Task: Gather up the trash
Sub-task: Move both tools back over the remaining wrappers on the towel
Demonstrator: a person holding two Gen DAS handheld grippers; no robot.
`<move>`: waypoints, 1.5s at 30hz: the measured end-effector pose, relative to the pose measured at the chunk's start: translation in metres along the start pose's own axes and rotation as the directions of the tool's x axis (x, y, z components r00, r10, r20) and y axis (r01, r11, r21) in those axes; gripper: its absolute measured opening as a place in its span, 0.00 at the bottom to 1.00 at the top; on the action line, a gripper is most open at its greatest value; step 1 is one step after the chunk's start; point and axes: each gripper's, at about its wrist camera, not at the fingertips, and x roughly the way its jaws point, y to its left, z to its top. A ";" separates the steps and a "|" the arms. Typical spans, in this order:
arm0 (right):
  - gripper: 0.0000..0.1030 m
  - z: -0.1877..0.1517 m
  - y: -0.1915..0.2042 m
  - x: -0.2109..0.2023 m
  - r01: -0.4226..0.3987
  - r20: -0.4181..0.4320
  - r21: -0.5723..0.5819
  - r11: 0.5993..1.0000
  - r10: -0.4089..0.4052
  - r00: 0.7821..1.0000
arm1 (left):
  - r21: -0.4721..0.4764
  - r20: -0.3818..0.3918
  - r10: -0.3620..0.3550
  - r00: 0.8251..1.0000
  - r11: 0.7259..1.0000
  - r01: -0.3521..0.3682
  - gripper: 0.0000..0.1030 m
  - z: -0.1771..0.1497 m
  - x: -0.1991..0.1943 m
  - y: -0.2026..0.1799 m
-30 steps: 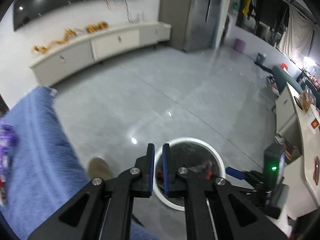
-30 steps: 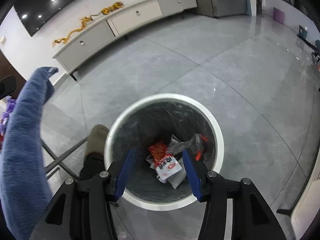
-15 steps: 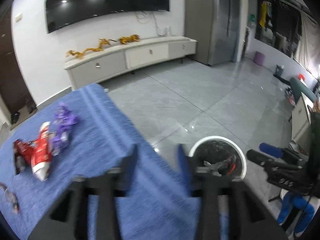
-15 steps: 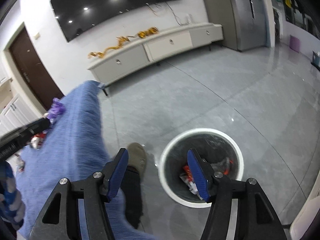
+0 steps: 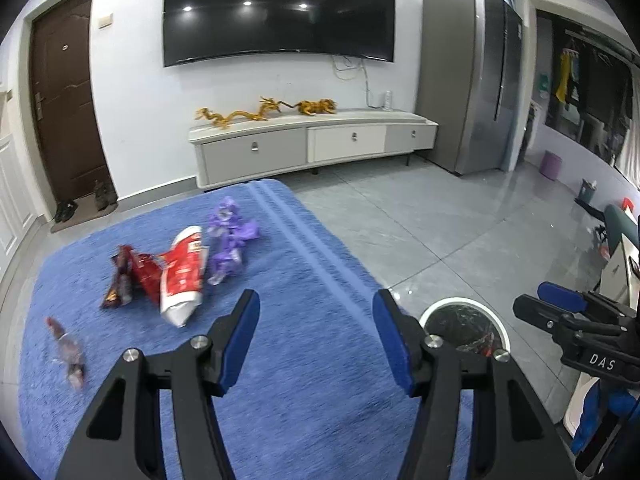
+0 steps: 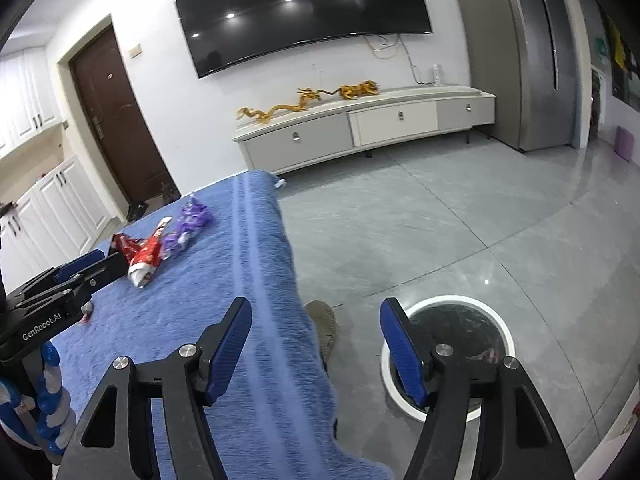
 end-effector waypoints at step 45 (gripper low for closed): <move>0.63 0.019 0.100 0.075 -0.128 -0.109 -0.148 0.981 0.112 0.988 | -0.195 -0.097 0.076 0.992 0.976 -0.094 0.56 -0.029 0.025 0.113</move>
